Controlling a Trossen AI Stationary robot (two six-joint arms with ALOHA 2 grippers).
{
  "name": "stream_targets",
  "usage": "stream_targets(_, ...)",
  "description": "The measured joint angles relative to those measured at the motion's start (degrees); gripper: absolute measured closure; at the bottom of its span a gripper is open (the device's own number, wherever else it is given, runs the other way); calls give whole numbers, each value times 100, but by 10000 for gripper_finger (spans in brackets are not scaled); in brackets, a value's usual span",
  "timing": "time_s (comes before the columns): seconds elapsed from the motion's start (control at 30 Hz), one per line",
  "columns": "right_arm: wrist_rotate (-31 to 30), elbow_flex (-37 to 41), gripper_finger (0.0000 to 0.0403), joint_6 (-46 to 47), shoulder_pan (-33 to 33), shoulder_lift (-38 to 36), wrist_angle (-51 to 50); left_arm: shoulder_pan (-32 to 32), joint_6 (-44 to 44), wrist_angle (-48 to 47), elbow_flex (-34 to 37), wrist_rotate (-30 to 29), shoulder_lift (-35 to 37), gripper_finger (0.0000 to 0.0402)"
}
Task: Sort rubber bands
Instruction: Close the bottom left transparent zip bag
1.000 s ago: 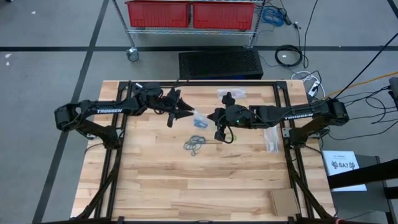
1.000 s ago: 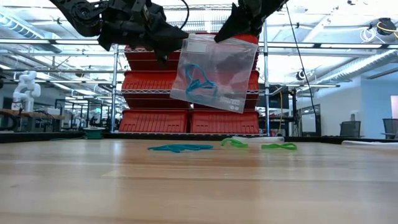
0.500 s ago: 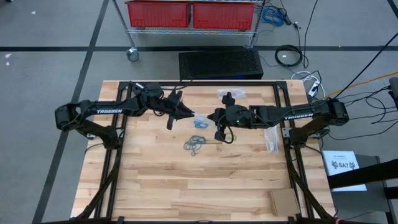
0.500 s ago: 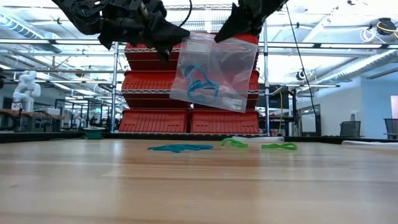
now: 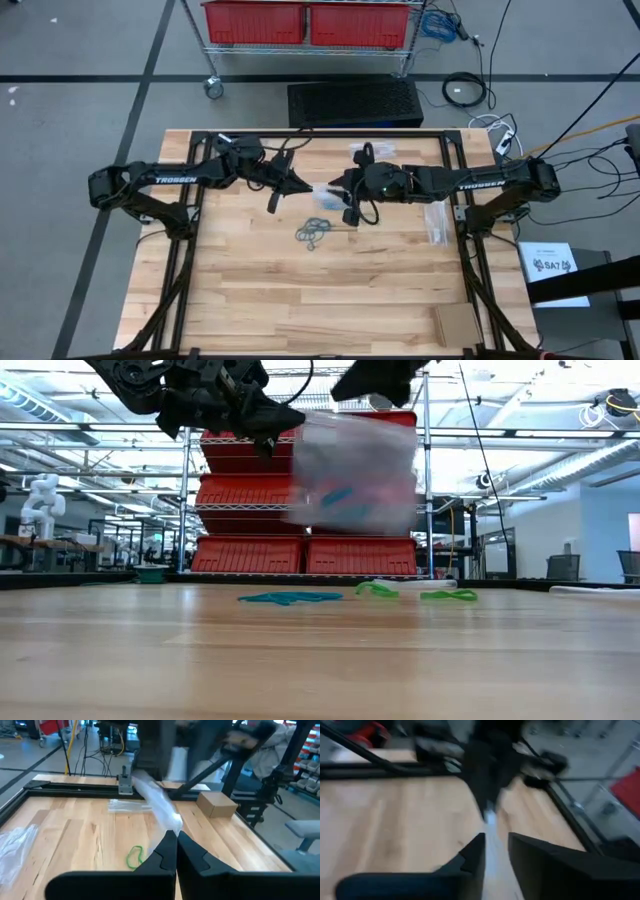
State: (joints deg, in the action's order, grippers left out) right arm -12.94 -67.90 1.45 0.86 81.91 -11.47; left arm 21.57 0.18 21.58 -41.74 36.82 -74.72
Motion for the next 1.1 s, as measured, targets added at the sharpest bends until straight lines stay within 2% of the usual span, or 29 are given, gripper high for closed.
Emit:
stream_targets(0.2, 123, 2, 245, 37, -1, 42, 131, -37, 31, -8, 0, -189, -2, 400)
stream_targets(0.33, 104, 2, 223, 29, -10, 141, 288, -34, 31, 33, 0, -271, -2, 401)
stream_targets(0.53, 104, 9, 240, -215, -64, 504, 554, -35, 28, 18, 0, -285, -2, 401)
stream_targets(0.87, 92, 9, 295, -230, -350, 579, 700, -43, 29, 42, 0, -295, -2, 401)
stream_targets(1.1, 321, 9, 294, -309, -352, 579, 701, -74, 31, 38, 0, -289, -2, 401)
